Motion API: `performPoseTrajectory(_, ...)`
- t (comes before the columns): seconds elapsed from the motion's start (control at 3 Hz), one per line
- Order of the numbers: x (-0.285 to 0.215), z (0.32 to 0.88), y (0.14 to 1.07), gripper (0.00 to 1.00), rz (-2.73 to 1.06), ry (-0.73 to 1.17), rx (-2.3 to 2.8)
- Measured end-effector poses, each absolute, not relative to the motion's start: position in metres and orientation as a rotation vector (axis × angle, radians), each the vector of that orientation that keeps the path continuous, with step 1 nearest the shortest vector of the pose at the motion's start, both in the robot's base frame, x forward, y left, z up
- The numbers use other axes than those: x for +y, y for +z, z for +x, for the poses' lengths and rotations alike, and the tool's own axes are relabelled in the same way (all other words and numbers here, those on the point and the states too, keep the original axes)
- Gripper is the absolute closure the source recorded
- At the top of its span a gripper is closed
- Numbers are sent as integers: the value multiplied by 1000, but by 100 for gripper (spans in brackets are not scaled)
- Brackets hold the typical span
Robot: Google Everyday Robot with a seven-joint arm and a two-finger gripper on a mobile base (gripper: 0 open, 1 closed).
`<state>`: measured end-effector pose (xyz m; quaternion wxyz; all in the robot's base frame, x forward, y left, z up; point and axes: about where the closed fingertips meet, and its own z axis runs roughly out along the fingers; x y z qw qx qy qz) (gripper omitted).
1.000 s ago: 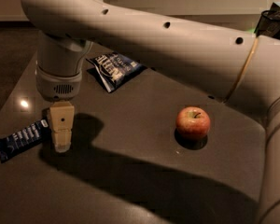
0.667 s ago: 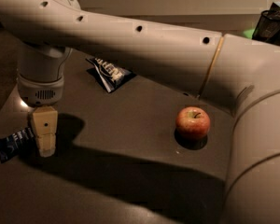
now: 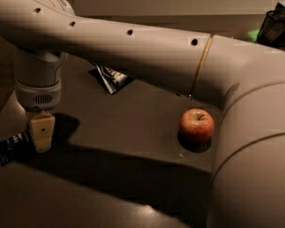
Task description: Pick rxbar blueberry
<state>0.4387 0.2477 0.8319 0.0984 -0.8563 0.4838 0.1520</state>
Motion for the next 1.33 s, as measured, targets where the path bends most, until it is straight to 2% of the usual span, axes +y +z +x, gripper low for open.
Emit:
performPoseTrajectory(0.33, 246, 439, 826, 57, -2540, 452, 1445)
performPoseTrajectory(0.67, 246, 439, 834, 88, -2540, 452, 1445)
performPoseTrajectory(1.0, 243, 440, 839, 100, -2527, 460, 1448)
performPoseTrajectory(1.33, 218, 447, 877, 100, -2435, 513, 1458)
